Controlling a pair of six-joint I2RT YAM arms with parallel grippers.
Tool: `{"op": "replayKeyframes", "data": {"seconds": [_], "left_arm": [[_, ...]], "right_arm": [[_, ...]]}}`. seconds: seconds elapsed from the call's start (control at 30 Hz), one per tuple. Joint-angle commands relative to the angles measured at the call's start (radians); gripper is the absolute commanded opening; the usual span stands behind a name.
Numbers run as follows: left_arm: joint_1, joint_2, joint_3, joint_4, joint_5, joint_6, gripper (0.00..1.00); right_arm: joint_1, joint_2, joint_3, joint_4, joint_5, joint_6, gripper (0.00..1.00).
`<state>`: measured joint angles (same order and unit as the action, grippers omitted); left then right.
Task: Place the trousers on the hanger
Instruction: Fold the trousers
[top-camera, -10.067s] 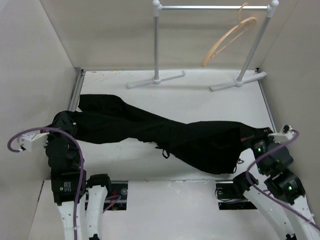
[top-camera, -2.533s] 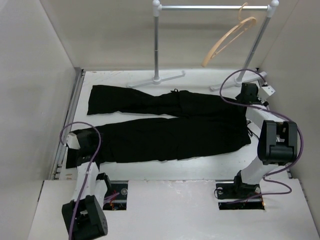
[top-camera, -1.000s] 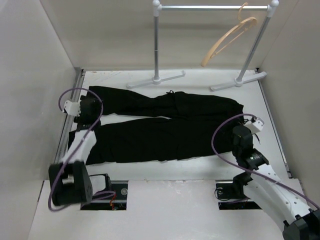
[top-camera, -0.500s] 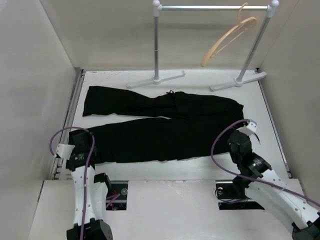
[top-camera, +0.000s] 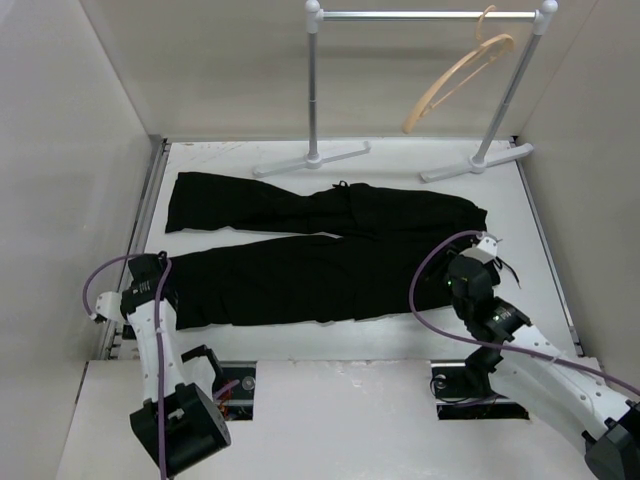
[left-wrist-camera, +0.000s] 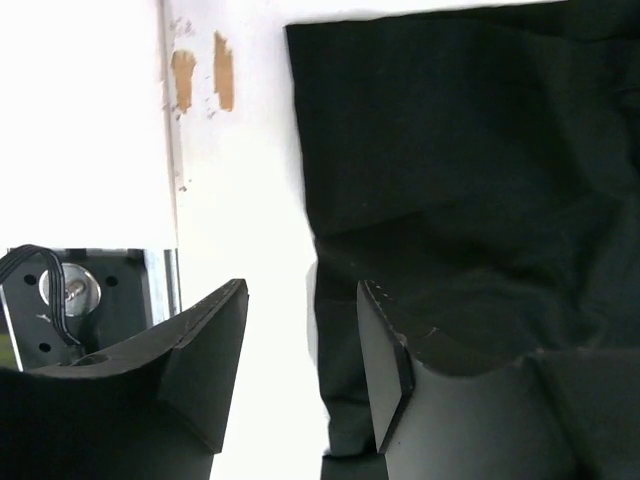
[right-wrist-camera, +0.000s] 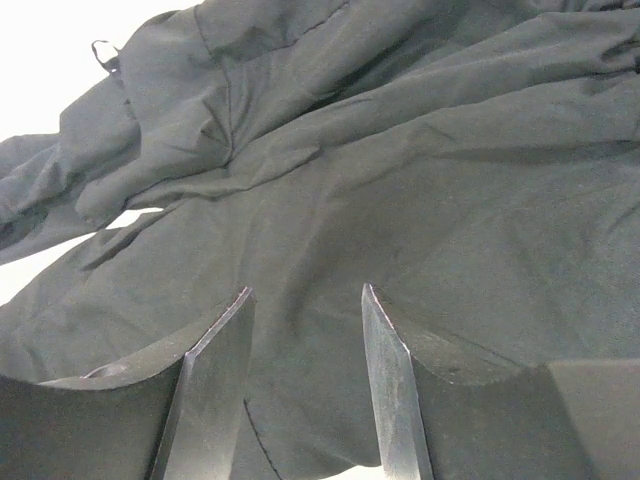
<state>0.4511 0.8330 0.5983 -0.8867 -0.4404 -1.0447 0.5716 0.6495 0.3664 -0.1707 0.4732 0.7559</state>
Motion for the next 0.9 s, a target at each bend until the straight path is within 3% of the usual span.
{"op": "replayKeyframes", "data": {"seconds": [0.0, 0.37, 0.47, 0.53, 0.6, 0.7, 0.87], "left_arm": [[0.046, 0.024, -0.025, -0.003, -0.008, -0.008, 0.46], [0.077, 0.155, -0.163, 0.296, 0.074, -0.025, 0.37], [0.100, 0.179, -0.199, 0.385, 0.069, -0.017, 0.25], [0.110, 0.187, -0.207, 0.431, 0.072, -0.005, 0.11], [0.094, 0.155, -0.189, 0.463, 0.091, 0.020, 0.04], [0.022, 0.030, -0.143, 0.470, 0.059, 0.054, 0.03], [-0.016, -0.032, -0.080, 0.469, 0.008, 0.075, 0.01]], "right_arm": [[0.014, -0.005, 0.042, 0.076, -0.010, -0.032, 0.53], [0.017, -0.059, 0.008, 0.074, -0.015, -0.030, 0.53], [0.017, -0.059, 0.002, 0.071, -0.004, -0.024, 0.53], [0.009, -0.065, -0.004, 0.059, -0.005, -0.020, 0.53], [-0.014, -0.092, -0.010, 0.027, 0.014, 0.003, 0.59], [-0.083, -0.140, -0.018, -0.061, 0.089, 0.054, 0.69], [-0.203, -0.123, 0.003, -0.263, 0.226, 0.175, 0.68]]}}
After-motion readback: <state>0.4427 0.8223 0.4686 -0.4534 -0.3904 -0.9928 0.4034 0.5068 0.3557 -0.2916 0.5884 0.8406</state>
